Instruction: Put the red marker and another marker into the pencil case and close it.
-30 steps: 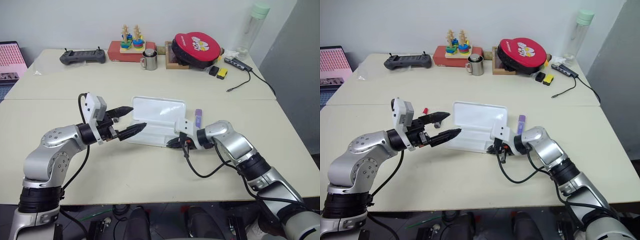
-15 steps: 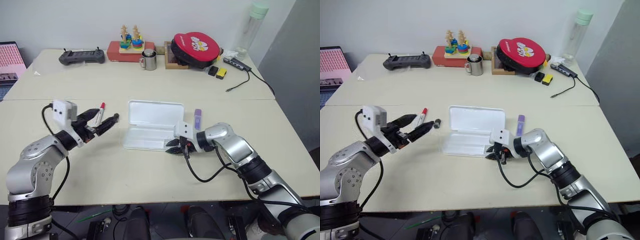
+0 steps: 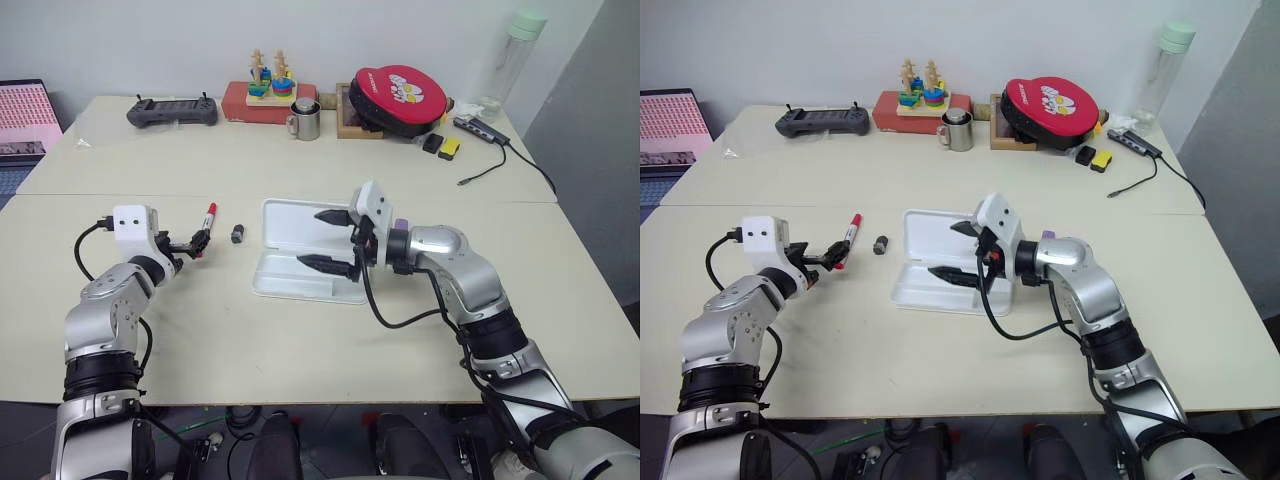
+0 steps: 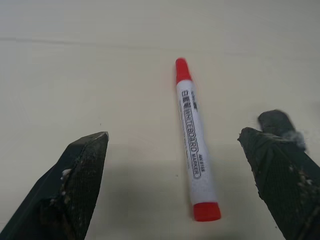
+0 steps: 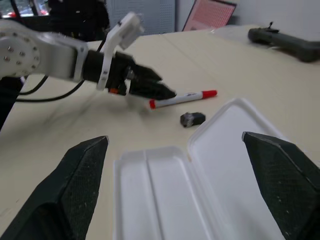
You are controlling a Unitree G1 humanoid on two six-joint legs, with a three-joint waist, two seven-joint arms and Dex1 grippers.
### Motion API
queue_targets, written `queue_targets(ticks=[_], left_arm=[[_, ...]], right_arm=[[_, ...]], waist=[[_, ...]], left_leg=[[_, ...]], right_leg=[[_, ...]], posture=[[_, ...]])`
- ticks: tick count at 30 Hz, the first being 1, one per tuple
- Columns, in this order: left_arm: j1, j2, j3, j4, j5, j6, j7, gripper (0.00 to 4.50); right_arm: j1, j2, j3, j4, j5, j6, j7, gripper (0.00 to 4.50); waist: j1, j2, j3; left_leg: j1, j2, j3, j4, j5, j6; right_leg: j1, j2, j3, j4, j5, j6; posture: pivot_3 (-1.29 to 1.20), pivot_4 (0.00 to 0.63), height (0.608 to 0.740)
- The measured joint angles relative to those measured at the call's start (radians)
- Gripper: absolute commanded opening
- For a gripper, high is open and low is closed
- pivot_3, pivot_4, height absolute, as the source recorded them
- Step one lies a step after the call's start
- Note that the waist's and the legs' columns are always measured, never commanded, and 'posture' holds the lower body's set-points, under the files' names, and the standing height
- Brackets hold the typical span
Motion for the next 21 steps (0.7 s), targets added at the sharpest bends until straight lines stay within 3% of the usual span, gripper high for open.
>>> queue_targets(ticks=[4,21], left_arm=[[-0.039,0.007,-0.015,0.057,0.024,0.007,-0.008,4.04],[-0.079,0.020,-0.011,0.151,0.080,-0.045,-0.047,0.54]], right_arm=[[-0.004,0.004,-0.009,0.000,0.001,0.000,-0.023,4.50],[-0.019,0.007,-0.027,0.000,0.036,-0.001,-0.054,4.50]], waist=[[0.001,0.000,0.000],[0.002,0.000,0.000]], left_leg=[[0.000,0.000,0.000,-0.001,0.000,0.000],[0.000,0.000,0.000,0.000,0.000,0.000]], right_leg=[[0.000,0.000,0.000,0.001,0.000,0.000],[0.000,0.000,0.000,0.000,-0.001,0.001]], posture=[[0.00,0.150,0.740],[0.00,0.150,0.740]])
